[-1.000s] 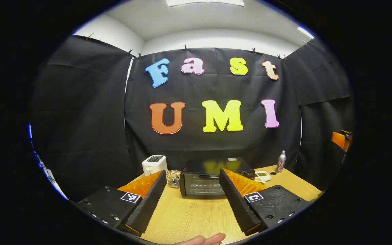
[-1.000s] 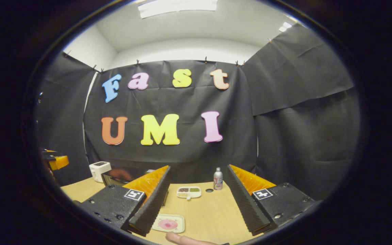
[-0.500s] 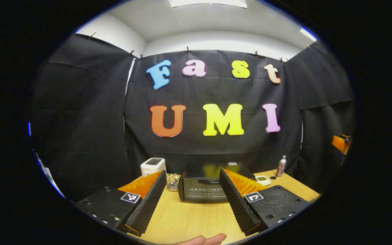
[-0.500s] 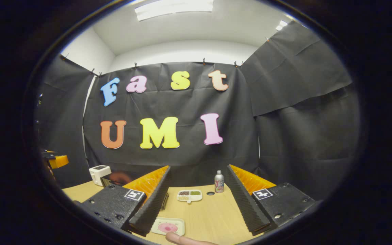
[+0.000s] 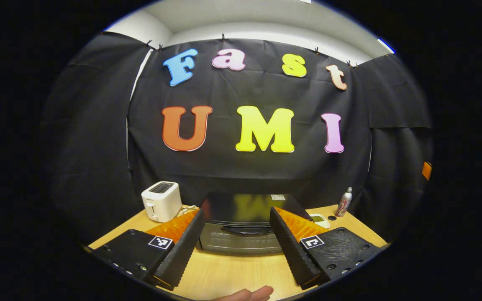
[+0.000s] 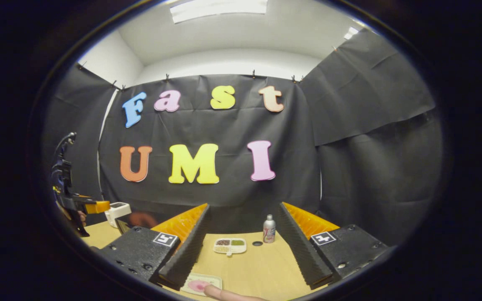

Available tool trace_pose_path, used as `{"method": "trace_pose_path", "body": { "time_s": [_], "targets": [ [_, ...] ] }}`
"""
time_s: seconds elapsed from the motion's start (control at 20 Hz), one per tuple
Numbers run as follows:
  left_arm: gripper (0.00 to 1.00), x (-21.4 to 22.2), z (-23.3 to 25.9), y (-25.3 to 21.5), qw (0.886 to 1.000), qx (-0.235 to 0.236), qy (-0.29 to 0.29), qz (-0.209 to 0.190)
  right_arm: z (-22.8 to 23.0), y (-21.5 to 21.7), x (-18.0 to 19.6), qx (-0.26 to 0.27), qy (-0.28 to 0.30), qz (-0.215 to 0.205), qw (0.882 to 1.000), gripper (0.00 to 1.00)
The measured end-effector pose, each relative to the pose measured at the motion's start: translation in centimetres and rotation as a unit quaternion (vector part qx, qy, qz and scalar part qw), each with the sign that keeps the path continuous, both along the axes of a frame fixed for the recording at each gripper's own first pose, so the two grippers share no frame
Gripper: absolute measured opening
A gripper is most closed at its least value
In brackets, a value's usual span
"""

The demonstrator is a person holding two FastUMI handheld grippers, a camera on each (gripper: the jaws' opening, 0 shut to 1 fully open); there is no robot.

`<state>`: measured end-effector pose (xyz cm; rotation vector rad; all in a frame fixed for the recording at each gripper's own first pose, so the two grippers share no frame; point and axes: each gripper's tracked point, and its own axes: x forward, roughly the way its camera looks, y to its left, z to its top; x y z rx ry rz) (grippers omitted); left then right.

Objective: Open the electric oven with the left hand, put the food in, and close the electric oven.

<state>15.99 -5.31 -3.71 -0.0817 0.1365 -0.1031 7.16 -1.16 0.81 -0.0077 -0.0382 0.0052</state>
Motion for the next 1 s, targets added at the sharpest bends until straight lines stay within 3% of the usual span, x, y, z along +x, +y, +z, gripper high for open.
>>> {"method": "trace_pose_path", "body": {
  "time_s": [0.1,0.2,0.45,0.5,0.65,0.7,1.0],
  "targets": [
    [0.95,2.4,-1.7,-0.7,1.000,-0.005,0.025,-0.007,-0.1,-0.2,0.8,-0.004,0.000,-0.002,1.000,1.00],
    [0.96,4.3,-4.1,-1.7,0.998,0.003,0.055,-0.013,-0.2,-0.3,1.4,-0.004,0.000,-0.003,1.000,0.96],
    [0.96,7.7,-8.0,-3.7,0.996,0.006,0.090,-0.029,-0.8,-0.8,2.3,-0.001,0.007,-0.003,1.000,1.00],
    [0.96,8.2,-8.6,-4.2,0.995,0.007,0.094,-0.033,-0.4,-1.0,2.4,0.005,-0.001,-0.004,1.000,0.96],
    [0.96,9.2,-10.4,-5.2,0.993,0.012,0.107,-0.039,-0.3,-2.0,2.7,0.006,-0.015,-0.021,1.000,1.00],
    [0.96,9.5,-10.4,-5.1,0.994,0.024,0.100,-0.033,-0.2,-2.2,2.4,0.004,-0.019,-0.029,0.999,0.96],
    [0.97,8.4,-11.1,-5.4,0.992,0.064,0.105,-0.033,1.9,-3.1,0.9,0.000,-0.072,-0.049,0.996,0.96]
  ]
}}
